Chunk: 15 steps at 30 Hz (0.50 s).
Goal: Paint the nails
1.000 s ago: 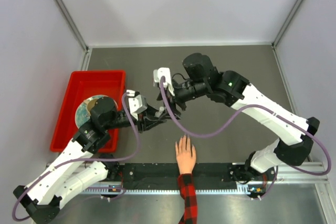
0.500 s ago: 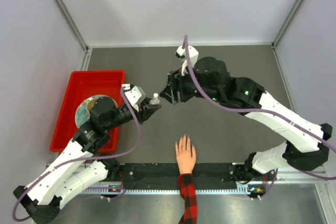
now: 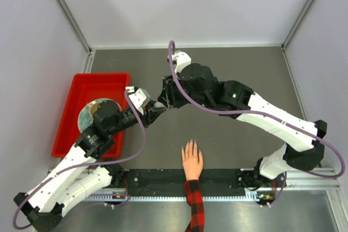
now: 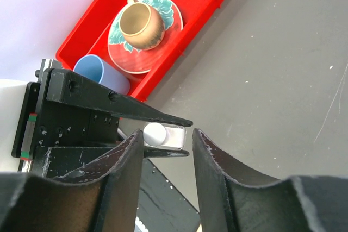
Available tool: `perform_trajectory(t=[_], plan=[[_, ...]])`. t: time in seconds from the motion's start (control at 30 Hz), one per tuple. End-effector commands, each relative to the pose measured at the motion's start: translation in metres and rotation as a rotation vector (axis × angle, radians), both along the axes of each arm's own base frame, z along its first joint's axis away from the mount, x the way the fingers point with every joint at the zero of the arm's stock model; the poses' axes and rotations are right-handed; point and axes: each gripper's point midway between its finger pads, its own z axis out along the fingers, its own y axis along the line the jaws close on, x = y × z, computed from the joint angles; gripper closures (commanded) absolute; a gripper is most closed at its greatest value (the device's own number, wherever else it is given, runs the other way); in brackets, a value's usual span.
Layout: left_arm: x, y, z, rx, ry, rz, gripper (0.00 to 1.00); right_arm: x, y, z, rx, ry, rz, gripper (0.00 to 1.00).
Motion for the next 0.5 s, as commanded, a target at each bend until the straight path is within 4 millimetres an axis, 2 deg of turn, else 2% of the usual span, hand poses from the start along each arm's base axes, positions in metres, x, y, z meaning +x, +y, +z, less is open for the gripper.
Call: perform_trajectory(t=[0.0,0.1,0.2,0.4,0.47], plan=[[0.000,0.002,0.038,-0.080,-0.085,0.012,1.00,-0.006,0.011,0.023,0.064,-0.014,0.031,0.61],[0.000,0.002,0.039,-0.083,-0.086,0.009,1.00,-0.010,0.015,0.022,0.064,-0.007,0.058,0.62],[0.000,0.000,0.038,-0.082,-0.078,0.003,1.00,-0.014,0.018,0.023,0.052,-0.024,0.095,0.69],[-0.005,0.000,0.037,-0.084,-0.073,-0.014,1.00,-0.016,0.011,0.020,-0.034,-0.128,0.188,1.00],[-0.007,0.000,0.037,-0.085,-0.071,-0.022,1.00,-0.018,0.007,0.023,-0.058,-0.220,0.248,1.00]])
